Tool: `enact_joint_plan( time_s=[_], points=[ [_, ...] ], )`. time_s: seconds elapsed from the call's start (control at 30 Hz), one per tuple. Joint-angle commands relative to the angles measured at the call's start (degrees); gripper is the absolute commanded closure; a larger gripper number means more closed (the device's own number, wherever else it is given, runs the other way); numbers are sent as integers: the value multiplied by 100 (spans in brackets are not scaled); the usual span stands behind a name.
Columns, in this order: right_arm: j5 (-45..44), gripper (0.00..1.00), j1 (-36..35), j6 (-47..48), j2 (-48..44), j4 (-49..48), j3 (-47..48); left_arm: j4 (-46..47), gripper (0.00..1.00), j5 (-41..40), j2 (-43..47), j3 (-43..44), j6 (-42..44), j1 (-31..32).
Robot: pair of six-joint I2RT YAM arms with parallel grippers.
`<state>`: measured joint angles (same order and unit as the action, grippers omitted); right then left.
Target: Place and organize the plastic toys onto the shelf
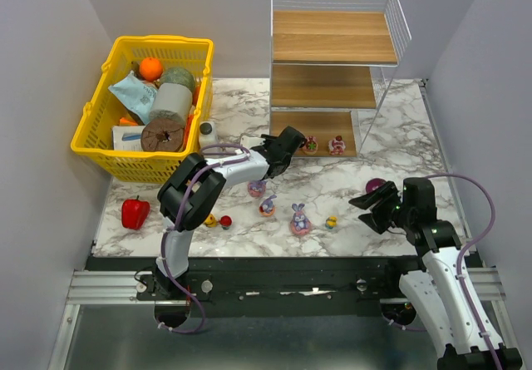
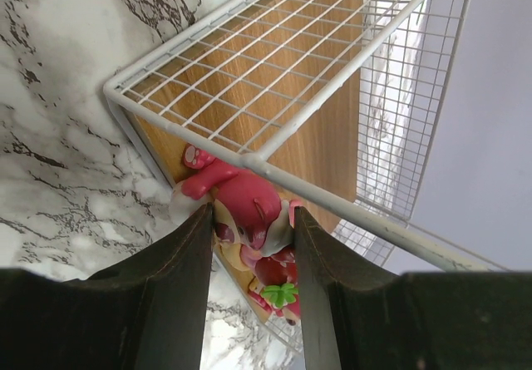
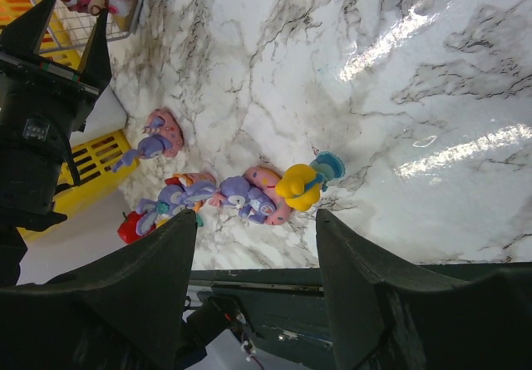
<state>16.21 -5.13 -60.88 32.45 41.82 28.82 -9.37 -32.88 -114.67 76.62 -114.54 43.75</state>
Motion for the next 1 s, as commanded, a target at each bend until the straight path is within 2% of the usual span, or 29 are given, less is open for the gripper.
enact_joint_plan(
  time_s=[0.0, 0.3, 0.77, 0.97],
  points=[
    [76, 33, 29, 103, -54, 80, -87, -355, 74, -614, -81, 143, -639, 2],
    [84, 33, 29, 138, -28, 89, -69, -136, 63, -544, -231, 169, -789, 2],
    [190, 33, 29, 156, -28, -16, -131, -39, 53, -465, -257, 125, -745, -6],
    [251, 33, 29, 147, -36, -43, -157, 84, 42, -465, -249, 125, -623, -33]
  ],
)
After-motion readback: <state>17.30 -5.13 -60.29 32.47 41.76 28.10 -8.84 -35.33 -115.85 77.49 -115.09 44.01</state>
